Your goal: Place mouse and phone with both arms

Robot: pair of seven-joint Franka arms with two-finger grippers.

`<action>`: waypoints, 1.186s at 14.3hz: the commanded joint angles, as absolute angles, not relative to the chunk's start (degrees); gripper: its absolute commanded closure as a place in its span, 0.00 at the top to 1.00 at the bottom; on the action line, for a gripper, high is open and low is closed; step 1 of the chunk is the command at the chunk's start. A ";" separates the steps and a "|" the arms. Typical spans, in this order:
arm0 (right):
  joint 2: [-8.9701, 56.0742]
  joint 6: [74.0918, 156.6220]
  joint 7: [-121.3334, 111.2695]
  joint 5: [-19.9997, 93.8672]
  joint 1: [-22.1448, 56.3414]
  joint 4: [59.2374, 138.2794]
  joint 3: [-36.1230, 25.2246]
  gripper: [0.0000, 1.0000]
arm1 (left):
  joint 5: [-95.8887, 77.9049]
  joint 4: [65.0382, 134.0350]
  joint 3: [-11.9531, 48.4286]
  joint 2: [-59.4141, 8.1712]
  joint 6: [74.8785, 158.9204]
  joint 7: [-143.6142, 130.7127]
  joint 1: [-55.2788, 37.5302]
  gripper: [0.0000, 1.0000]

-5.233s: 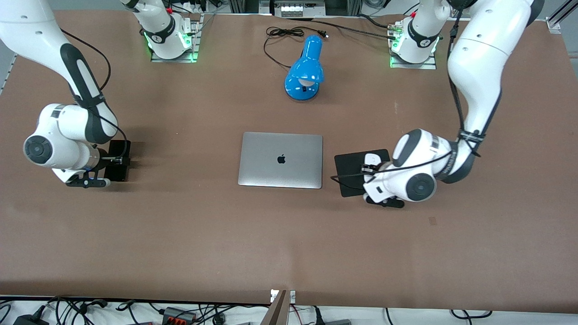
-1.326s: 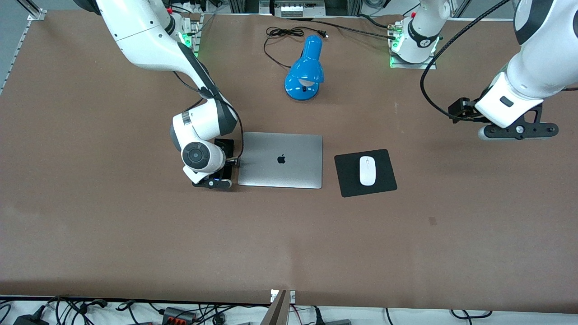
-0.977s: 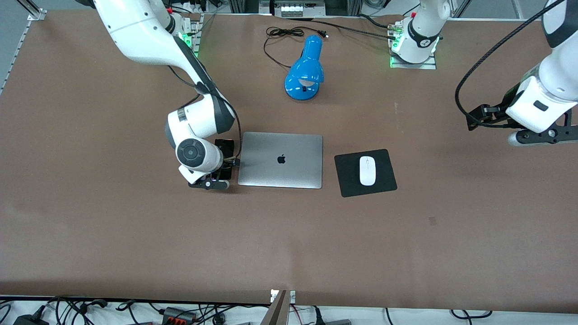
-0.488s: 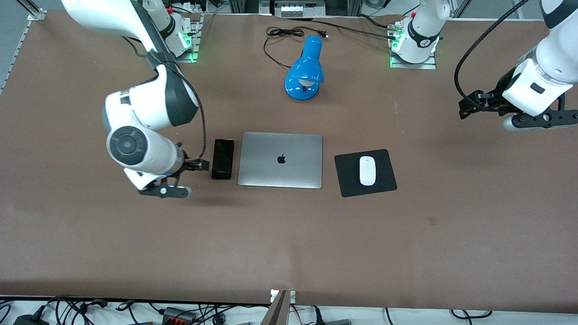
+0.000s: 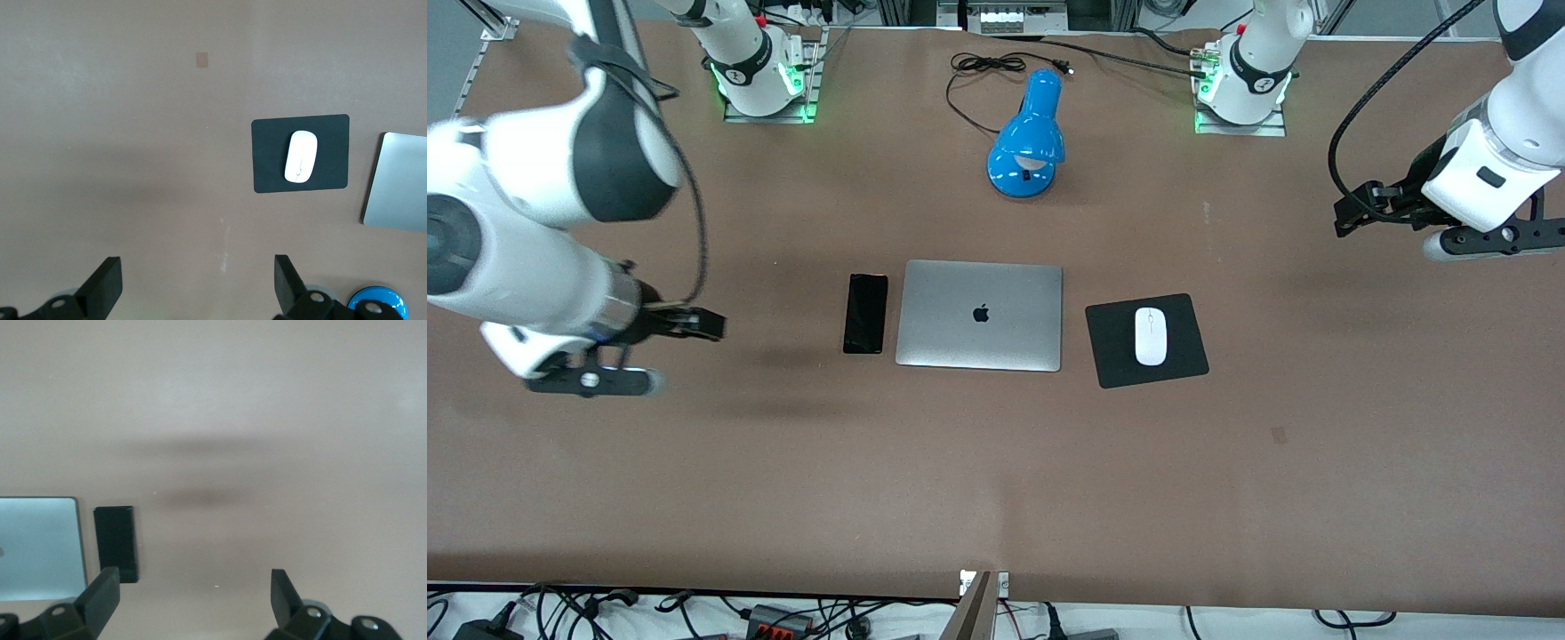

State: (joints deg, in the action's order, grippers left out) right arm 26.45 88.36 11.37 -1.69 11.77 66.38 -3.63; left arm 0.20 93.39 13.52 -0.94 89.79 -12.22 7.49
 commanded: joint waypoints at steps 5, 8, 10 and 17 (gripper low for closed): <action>18.73 90.69 -2.55 -0.36 0.36 69.77 -2.65 1.00 | -0.88 94.75 13.10 0.44 89.65 -11.87 8.52 1.00; 13.99 94.29 -2.64 0.10 -0.53 76.36 -2.29 1.00 | -0.88 94.75 13.10 0.44 89.65 -11.87 8.53 1.00; 12.75 94.92 -2.55 0.00 -0.35 78.82 -2.29 1.00 | -0.88 94.66 13.10 0.44 89.65 -11.87 8.53 1.00; -1.48 102.57 -2.55 -0.09 -0.44 99.83 -2.29 1.00 | -0.88 94.57 13.10 0.44 89.65 -11.60 8.53 1.00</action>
State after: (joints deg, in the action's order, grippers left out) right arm 5.17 100.20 -2.30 0.07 -0.02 91.50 -2.79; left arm 0.20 93.46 13.32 -0.94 89.68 -12.22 8.33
